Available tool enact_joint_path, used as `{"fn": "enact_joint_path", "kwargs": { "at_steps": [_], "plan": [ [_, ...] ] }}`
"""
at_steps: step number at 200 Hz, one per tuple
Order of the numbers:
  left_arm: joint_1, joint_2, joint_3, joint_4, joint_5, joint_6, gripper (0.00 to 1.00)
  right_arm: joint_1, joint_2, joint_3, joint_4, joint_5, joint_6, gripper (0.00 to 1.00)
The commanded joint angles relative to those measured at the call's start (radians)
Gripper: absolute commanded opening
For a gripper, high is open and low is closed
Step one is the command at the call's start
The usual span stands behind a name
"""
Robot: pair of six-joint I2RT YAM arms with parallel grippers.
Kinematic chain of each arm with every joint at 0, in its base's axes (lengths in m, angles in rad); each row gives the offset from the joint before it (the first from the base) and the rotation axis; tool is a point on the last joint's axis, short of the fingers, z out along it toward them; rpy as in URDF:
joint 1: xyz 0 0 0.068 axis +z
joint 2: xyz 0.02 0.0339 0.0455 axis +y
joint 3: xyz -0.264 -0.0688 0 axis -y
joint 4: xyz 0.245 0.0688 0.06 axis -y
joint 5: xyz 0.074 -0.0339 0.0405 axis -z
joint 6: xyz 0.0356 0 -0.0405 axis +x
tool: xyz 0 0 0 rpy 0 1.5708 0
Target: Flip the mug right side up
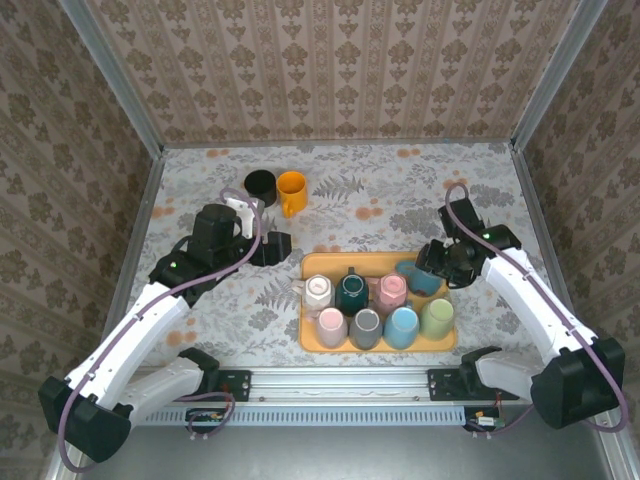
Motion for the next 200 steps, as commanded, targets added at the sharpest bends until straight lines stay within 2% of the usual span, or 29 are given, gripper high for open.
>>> {"fn": "enact_joint_path", "kwargs": {
  "at_steps": [1,64,87,118,132,149,183,200],
  "plan": [
    [-0.005,0.006,-0.016,0.005,-0.017,0.023,0.83,-0.005,-0.044,0.058,-0.019,0.023,-0.030,0.47],
    [-0.005,0.015,-0.019,0.012,-0.026,0.023,0.83,-0.006,-0.090,0.053,0.042,0.015,-0.028,0.46],
    [-0.003,0.044,-0.007,0.030,0.008,-0.006,0.83,-0.005,-0.127,0.064,0.065,0.023,-0.063,0.45],
    [0.000,0.117,0.057,0.031,0.112,-0.081,0.83,-0.006,-0.190,0.091,0.129,-0.003,-0.147,0.45],
    [-0.001,0.140,0.087,0.048,0.147,-0.120,0.83,-0.003,-0.209,0.108,0.174,-0.030,-0.180,0.42],
    [-0.002,0.158,0.110,0.102,0.208,-0.175,0.83,-0.001,-0.229,0.118,0.269,-0.125,-0.210,0.42],
    [0.000,0.213,0.167,0.214,0.340,-0.345,0.84,0.013,-0.258,0.114,0.500,-0.249,-0.227,0.41],
    [0.004,0.245,0.176,0.300,0.425,-0.477,0.84,0.033,-0.271,0.101,0.609,-0.249,-0.254,0.41]
  ]
}}
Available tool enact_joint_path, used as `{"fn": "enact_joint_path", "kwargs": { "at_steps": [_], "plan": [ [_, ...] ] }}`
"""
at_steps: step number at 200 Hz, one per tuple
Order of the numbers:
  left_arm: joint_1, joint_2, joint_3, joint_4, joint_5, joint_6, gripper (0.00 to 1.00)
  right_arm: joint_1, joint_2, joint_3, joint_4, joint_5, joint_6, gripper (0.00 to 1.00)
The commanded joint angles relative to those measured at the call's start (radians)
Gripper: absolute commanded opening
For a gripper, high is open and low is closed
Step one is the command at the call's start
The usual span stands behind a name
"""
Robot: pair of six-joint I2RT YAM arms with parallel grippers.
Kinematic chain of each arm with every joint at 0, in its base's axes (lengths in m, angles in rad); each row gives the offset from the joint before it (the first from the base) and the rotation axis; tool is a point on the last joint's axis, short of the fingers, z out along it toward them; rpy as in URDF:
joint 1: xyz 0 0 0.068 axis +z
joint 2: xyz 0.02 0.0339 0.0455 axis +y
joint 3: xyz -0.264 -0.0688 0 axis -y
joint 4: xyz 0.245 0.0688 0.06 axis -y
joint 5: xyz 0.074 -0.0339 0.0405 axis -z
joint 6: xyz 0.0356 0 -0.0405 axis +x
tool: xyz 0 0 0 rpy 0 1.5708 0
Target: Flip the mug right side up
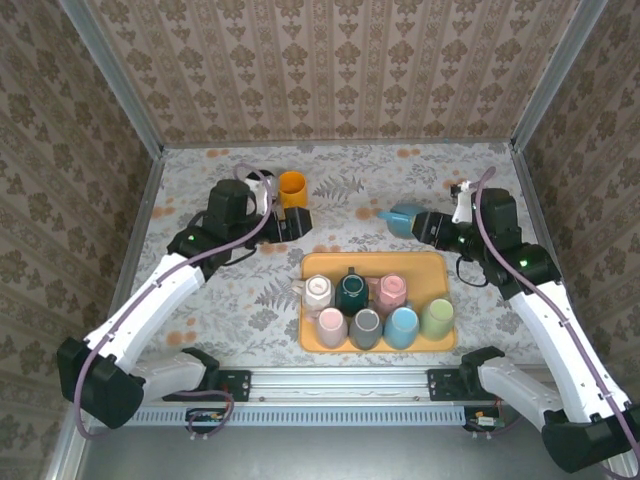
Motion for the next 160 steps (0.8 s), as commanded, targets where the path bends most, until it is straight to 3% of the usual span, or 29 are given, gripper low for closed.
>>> {"fn": "enact_joint_path", "kwargs": {
  "at_steps": [1,40,85,117,160],
  "plan": [
    [0.004,0.037,0.037,0.151,0.168,-0.216,0.84,0.027,-0.038,0.026,0.288,-0.084,-0.059,0.41],
    [0.007,0.129,-0.005,0.508,0.397,-0.634,0.83,0.088,-0.060,-0.059,0.572,-0.126,-0.159,0.40],
    [0.004,0.154,-0.111,0.924,0.424,-0.972,0.76,0.158,-0.084,-0.192,0.830,-0.120,-0.298,0.39],
    [-0.002,0.156,-0.170,1.069,0.385,-1.089,0.71,0.185,-0.065,-0.200,0.858,-0.125,-0.330,0.39],
    [-0.058,0.170,-0.173,1.086,0.369,-1.082,0.67,0.210,-0.056,-0.228,0.909,-0.118,-0.355,0.38]
  ]
}}
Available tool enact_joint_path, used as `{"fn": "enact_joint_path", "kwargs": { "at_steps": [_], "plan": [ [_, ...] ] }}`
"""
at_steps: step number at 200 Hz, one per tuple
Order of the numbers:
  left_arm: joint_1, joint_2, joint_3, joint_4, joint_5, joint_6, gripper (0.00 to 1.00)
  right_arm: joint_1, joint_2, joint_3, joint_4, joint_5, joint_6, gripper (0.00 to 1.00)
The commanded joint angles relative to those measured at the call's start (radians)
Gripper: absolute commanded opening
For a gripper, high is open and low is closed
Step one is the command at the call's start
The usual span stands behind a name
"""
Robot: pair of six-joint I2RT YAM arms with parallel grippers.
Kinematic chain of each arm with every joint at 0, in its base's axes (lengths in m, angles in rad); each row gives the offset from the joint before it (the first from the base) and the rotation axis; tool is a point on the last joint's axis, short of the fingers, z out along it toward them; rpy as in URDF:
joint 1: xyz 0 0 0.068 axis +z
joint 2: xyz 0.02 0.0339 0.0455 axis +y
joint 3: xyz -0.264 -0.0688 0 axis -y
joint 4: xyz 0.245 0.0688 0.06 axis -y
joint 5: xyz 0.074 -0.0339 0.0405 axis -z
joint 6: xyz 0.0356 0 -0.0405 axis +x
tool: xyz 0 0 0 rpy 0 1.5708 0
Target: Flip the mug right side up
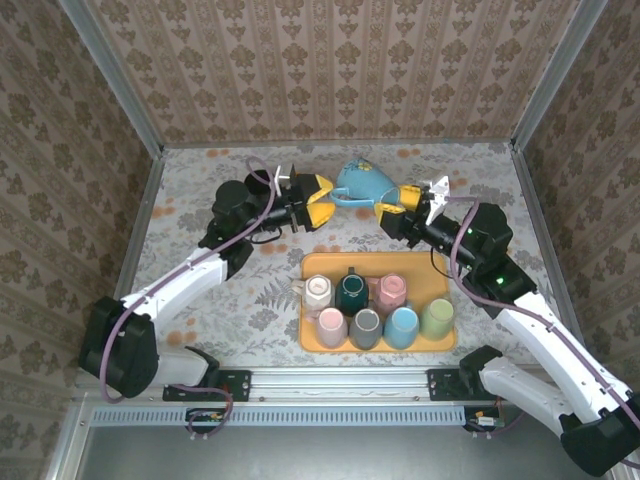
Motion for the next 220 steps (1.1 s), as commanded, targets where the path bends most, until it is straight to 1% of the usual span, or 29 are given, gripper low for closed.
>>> {"fn": "enact_joint_path", "kwargs": {
  "at_steps": [1,31,46,58,79,123,141,164,175,188,190,207,220],
  "plan": [
    [-0.042,0.008,-0.002,0.094,0.001,-0.036,0.67,0.015,-0.006,-0.008,0.163,-0.016,-0.038,0.38],
    [-0.056,0.019,-0.011,0.159,-0.023,-0.066,0.63,0.021,-0.006,-0.023,0.172,-0.017,-0.050,0.38],
    [-0.058,0.018,-0.015,0.187,-0.036,-0.086,0.58,0.021,-0.011,-0.031,0.171,-0.011,-0.059,0.39],
    [-0.062,0.019,-0.013,0.186,-0.035,-0.082,0.51,0.021,-0.013,-0.038,0.172,-0.007,-0.066,0.39],
    [-0.071,0.023,-0.012,0.184,-0.036,-0.074,0.36,0.023,-0.016,-0.048,0.170,-0.006,-0.076,0.39],
    [-0.078,0.031,-0.005,0.204,-0.033,-0.071,0.17,0.023,-0.023,-0.063,0.161,-0.010,-0.094,0.45],
    [-0.078,0.031,-0.006,0.210,-0.034,-0.074,0.07,0.024,-0.029,-0.064,0.148,0.001,-0.111,0.52],
    [-0.076,0.034,-0.006,0.212,-0.037,-0.069,0.01,0.023,-0.042,-0.065,0.132,0.015,-0.129,0.66],
    [-0.075,0.036,-0.005,0.210,-0.037,-0.066,0.00,0.023,-0.044,-0.060,0.115,0.015,-0.137,0.77],
    [-0.073,0.036,-0.002,0.208,-0.040,-0.064,0.00,0.023,-0.049,-0.049,0.091,0.010,-0.144,0.98],
    [-0.073,0.036,-0.001,0.209,-0.041,-0.063,0.00,0.024,-0.051,-0.047,0.087,0.009,-0.145,0.99],
    [-0.060,0.027,0.008,0.184,-0.047,-0.030,0.00,0.024,-0.065,-0.037,0.061,0.013,-0.147,1.00],
    [-0.047,0.005,0.023,0.101,-0.050,0.049,0.00,0.023,-0.080,-0.031,0.042,0.015,-0.152,1.00]
  ]
}}
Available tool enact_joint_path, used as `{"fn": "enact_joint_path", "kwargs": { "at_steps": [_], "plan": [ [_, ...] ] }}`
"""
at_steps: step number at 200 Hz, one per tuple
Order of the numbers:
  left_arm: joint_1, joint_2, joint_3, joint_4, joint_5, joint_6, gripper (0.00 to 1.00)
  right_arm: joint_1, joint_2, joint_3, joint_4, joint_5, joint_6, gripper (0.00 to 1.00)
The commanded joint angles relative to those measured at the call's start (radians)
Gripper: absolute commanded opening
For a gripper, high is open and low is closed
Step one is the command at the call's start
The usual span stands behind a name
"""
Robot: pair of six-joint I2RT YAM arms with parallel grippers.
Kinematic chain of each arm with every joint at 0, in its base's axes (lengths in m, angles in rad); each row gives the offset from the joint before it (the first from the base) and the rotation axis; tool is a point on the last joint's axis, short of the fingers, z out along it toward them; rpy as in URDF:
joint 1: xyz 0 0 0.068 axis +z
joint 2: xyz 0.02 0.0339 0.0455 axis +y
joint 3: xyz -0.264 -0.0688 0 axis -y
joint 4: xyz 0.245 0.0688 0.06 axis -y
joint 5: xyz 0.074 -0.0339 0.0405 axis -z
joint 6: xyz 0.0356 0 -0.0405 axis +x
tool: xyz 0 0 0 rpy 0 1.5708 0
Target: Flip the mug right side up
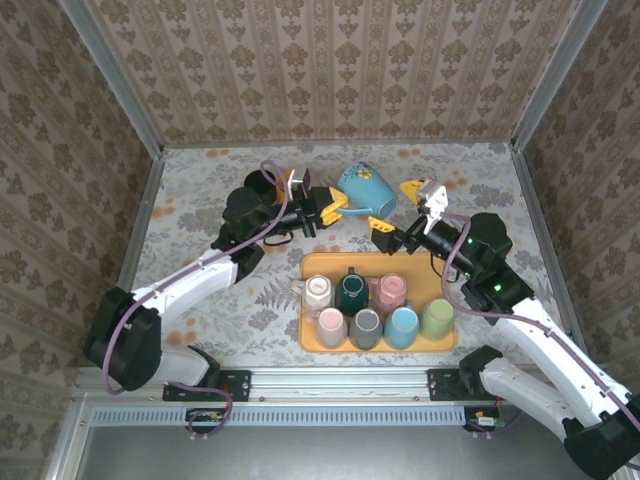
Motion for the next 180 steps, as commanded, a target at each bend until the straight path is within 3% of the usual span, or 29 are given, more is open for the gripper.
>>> {"fn": "enact_joint_path", "kwargs": {
  "at_steps": [1,33,67,89,130,155,180],
  "plan": [
    [0.024,-0.039,0.034,-0.020,-0.019,0.127,0.00,0.005,-0.033,0.038,-0.026,-0.003,-0.009,1.00],
    [0.066,-0.119,0.103,-0.302,-0.092,0.448,0.00,0.005,-0.063,0.041,-0.082,0.009,-0.015,1.00],
    [0.031,-0.173,0.230,-0.673,-0.306,1.017,0.00,0.005,-0.111,0.042,-0.112,0.035,0.012,1.00],
    [0.010,-0.136,0.279,-0.770,-0.405,1.255,0.00,0.005,-0.138,0.040,-0.111,0.027,0.049,1.00],
    [-0.040,-0.098,0.190,-0.574,-0.668,1.557,0.00,0.006,-0.177,0.037,-0.097,0.007,0.127,1.00],
    [-0.035,-0.008,0.126,-0.379,-0.724,1.574,0.00,0.006,-0.186,0.041,-0.102,0.009,0.133,1.00],
    [-0.023,0.116,0.158,-0.354,-0.752,1.606,0.00,0.007,-0.200,0.047,-0.111,0.011,0.128,1.00]
  ]
}}
